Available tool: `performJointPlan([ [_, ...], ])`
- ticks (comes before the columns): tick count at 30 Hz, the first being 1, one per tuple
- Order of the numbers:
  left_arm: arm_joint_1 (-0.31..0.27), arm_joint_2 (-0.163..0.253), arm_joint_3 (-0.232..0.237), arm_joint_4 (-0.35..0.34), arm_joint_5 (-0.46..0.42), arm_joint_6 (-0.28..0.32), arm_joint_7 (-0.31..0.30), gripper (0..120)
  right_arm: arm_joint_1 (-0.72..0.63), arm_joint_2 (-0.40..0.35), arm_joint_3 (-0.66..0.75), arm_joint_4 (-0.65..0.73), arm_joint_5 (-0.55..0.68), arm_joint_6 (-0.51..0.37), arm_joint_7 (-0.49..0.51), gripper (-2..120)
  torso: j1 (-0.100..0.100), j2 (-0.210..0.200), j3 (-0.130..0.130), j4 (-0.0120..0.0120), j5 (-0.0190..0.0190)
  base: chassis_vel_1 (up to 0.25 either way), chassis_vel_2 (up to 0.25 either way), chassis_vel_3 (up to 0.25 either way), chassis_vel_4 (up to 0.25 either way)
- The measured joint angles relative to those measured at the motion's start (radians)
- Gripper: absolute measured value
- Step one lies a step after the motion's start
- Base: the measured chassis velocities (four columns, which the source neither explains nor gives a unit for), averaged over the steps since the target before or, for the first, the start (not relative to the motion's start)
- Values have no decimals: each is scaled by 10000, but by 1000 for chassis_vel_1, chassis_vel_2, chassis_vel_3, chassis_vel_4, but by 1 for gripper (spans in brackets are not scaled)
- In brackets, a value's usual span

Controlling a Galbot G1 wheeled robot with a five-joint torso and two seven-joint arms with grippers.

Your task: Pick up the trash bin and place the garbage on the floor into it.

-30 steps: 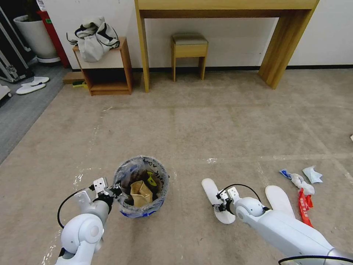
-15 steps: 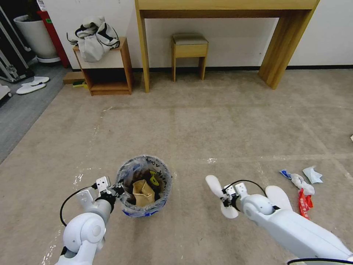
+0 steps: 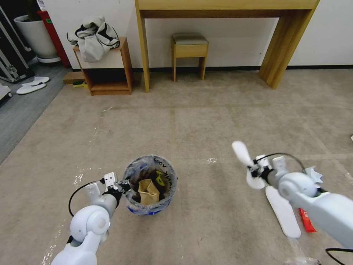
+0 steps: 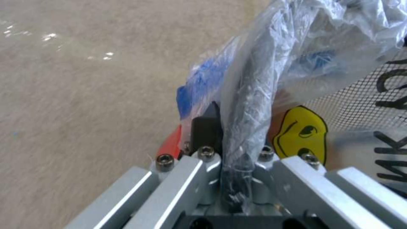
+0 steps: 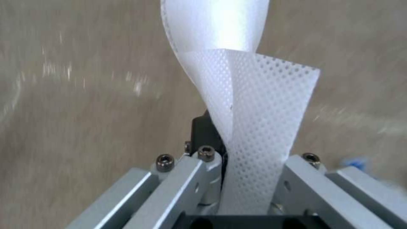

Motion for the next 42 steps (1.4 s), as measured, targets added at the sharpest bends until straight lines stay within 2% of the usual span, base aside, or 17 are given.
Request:
performJointPlan([
  [2,-157,92,86,13,-182,71,-64,1,-689,-221,1252,623,-82,236,-63,2,0,0,-1,-2,-8,0,0,0,0],
  [3,-157,92,86,13,-182,71,-64,1,-689,-221,1252,623,-82,236,-63,2,0,0,-1,-2,-8,0,0,0,0],
  [5,-77,170,128,-97,-259,136,-94,1,-1423,-228,2828,1292,-448,918,-290,2,0,1,0,4,-4,0,0,0,0],
  [6,-77,170,128,-97,-259,136,-94,1,-1423,-228,2828,1292,-448,918,-290,2,0,1,0,4,-4,0,0,0,0],
  [10,4,188,352,-116,-258,182,-92,1,-2729,-34,4769,2306,-855,1851,-605,2,0,1,0,6,-4,0,0,0,0],
  [12,-5,188,391,-102,-254,184,-91,1,-3004,1,5082,2504,-867,1983,-663,2,0,1,-1,6,-5,0,0,0,0],
  [13,-55,183,509,-52,-231,205,-89,1,-3577,116,5742,2973,-889,2263,-768,2,0,1,0,0,-4,0,0,0,0],
  [15,17,117,541,-110,-162,232,-90,1,-3846,339,6148,3586,-906,2714,-901,2,0,1,0,-1,-6,0,0,0,0],
  [18,61,91,586,-166,-81,277,-117,1,-3898,561,6259,4068,-901,3091,-966,2,0,0,0,8,-4,0,0,0,0],
  [22,63,107,666,-228,-69,320,-155,1,-3920,793,6305,4475,-906,3513,-1144,2,0,1,0,5,-6,0,0,0,0],
  [24,71,129,752,-268,-96,369,-198,1,-3937,1001,6222,4740,-942,4098,-1625,2,0,1,-1,2,-5,0,0,0,0],
  [26,72,131,773,-271,-99,373,-203,1,-3941,1052,6163,4793,-949,4274,-1783,2,0,1,0,2,-5,0,0,0,0],
  [27,87,127,816,-297,-138,393,-229,1,-3946,1177,5929,4953,-982,4780,-2350,2,0,1,0,3,-5,0,0,0,0],
  [30,110,114,832,-325,-182,407,-248,1,-3938,1246,5689,5062,-1013,5130,-2820,2,0,1,0,3,-5,0,0,0,0],
  [32,206,96,841,-437,-347,451,-312,1,-3782,1298,4984,5169,-1241,5688,-3655,2,0,1,0,3,-6,0,0,0,0],
  [35,301,95,841,-591,-568,511,-416,1,-3580,1351,4312,5107,-1769,6083,-4190,2,-1,1,-1,4,-7,0,0,0,0],
  [42,414,94,840,-918,-1005,607,-611,1,-2907,1607,2733,4570,-3274,6682,-4861,2,0,2,0,3,-5,0,0,0,0],
])
